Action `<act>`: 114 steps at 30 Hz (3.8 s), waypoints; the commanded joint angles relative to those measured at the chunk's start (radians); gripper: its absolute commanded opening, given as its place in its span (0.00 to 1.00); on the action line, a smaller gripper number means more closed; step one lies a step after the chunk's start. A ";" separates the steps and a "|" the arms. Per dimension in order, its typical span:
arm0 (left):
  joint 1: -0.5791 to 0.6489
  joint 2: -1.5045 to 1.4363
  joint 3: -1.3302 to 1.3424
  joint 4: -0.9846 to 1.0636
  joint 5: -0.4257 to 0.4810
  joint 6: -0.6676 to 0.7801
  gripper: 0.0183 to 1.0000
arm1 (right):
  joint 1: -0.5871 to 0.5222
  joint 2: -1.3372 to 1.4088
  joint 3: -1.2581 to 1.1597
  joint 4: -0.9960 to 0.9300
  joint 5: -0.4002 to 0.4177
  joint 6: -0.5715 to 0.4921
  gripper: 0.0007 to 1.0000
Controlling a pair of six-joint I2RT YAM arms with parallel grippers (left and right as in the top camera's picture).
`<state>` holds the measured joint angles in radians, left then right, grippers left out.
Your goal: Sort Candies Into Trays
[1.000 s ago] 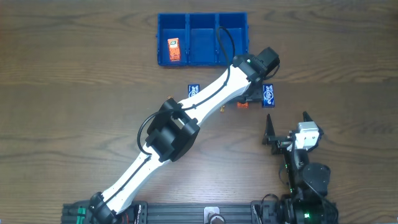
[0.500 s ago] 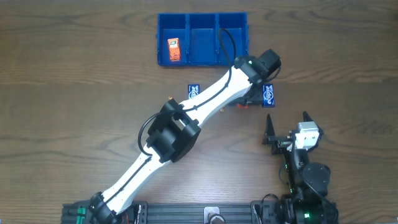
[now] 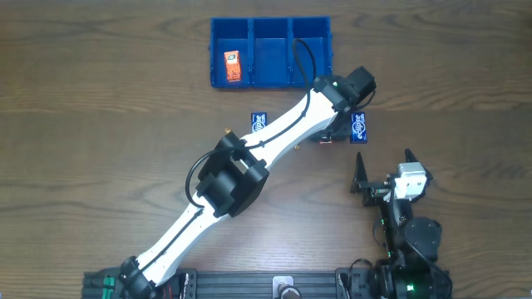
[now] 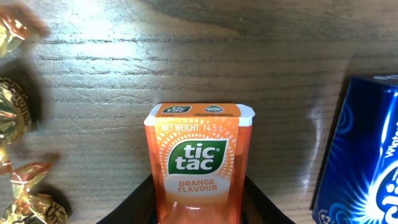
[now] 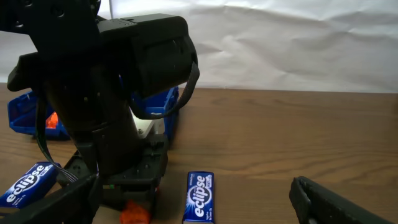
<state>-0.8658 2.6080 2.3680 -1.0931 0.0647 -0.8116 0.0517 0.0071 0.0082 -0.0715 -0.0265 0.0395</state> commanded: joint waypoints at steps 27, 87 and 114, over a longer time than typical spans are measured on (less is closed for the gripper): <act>0.478 -0.303 0.013 -0.025 -0.231 0.359 0.20 | 0.003 -0.004 0.000 -0.010 0.002 -0.014 1.00; 0.513 -0.383 0.001 0.133 -0.176 0.539 0.93 | 0.003 -0.004 0.000 -0.010 0.002 -0.014 1.00; 0.724 -1.732 -1.341 0.902 -0.152 0.794 0.90 | 0.003 -0.004 0.000 -0.010 0.002 -0.014 1.00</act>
<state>-0.1860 0.9836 1.1255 -0.2150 -0.1505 -0.0471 0.0517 0.0071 0.0082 -0.0719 -0.0265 0.0395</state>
